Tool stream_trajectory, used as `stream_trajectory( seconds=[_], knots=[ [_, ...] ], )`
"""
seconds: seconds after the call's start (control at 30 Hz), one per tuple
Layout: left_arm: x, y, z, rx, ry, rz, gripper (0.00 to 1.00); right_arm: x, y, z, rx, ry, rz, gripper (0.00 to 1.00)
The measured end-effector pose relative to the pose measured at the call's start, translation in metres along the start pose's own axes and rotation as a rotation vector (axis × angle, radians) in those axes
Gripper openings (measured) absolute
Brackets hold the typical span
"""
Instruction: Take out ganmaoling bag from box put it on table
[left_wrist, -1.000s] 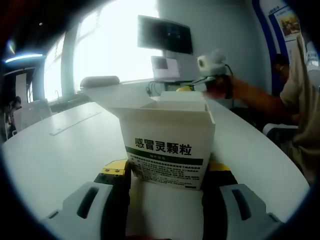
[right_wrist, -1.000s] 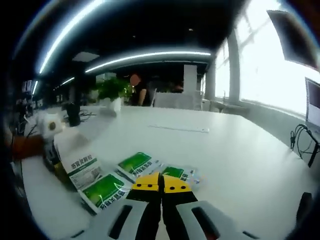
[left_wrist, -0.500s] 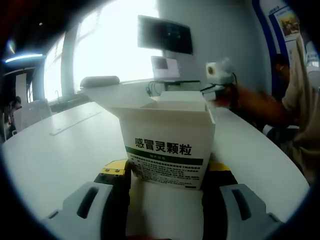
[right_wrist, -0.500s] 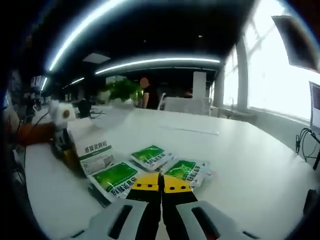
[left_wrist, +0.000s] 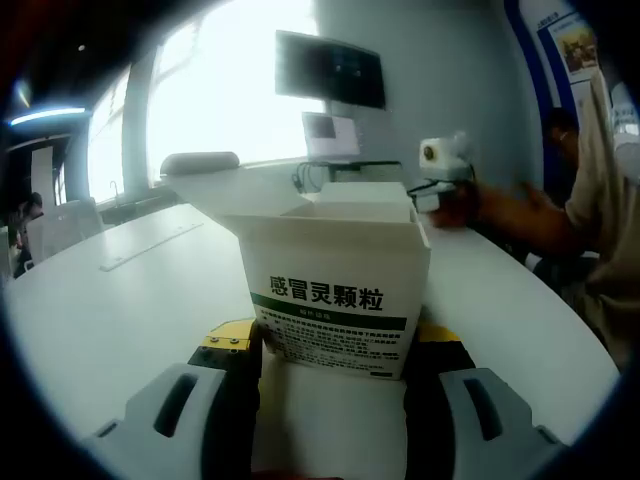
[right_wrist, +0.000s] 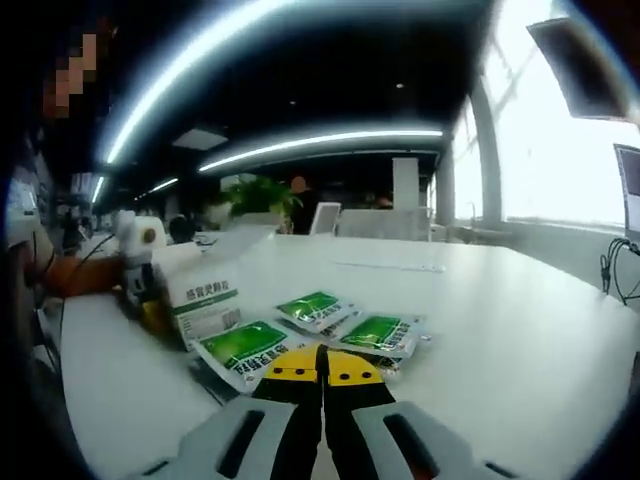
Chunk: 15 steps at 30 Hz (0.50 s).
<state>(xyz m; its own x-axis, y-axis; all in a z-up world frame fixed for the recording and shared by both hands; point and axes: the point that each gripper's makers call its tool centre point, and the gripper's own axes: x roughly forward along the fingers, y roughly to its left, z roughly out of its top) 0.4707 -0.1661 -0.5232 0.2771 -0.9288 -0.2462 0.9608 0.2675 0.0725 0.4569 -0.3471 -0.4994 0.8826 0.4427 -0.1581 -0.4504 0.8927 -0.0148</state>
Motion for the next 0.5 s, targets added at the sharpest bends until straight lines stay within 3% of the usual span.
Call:
stream_trajectory(
  seconds=[0.5],
  knots=[
    [0.0000,0.0002,0.0002,0.001,0.000,0.000,0.48,-0.0050,-0.0036,0.0028,0.001,-0.034,-0.013,0.00]
  ],
)
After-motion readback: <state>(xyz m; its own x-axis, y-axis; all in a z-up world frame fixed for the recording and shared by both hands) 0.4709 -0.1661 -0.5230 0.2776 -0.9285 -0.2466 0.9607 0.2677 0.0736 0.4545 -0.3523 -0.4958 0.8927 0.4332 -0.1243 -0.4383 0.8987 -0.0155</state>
